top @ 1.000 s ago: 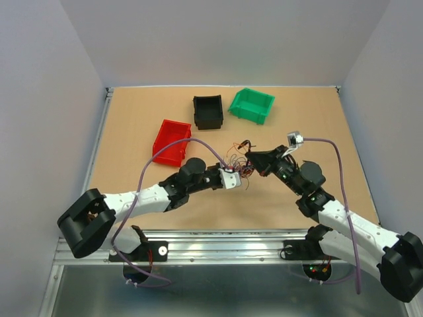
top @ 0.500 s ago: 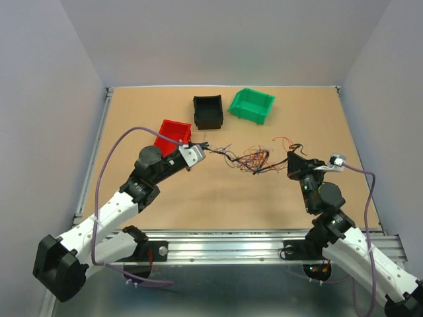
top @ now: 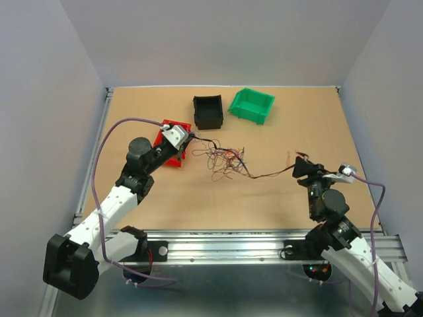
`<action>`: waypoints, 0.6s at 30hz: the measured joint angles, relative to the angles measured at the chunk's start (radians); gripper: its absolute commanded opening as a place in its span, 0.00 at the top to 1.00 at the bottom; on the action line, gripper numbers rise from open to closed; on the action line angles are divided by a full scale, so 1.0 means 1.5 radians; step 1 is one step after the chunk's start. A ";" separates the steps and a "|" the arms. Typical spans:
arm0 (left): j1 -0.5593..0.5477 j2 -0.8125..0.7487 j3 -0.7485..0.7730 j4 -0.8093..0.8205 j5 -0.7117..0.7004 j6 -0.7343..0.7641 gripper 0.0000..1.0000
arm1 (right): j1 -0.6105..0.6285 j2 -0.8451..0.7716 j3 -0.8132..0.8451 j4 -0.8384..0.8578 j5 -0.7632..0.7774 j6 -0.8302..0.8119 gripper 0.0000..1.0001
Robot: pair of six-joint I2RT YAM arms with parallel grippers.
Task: Untangle the cables
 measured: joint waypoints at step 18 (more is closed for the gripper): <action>-0.082 -0.043 0.010 -0.079 0.278 0.056 1.00 | 0.000 0.456 -0.004 0.307 -0.645 -0.180 0.13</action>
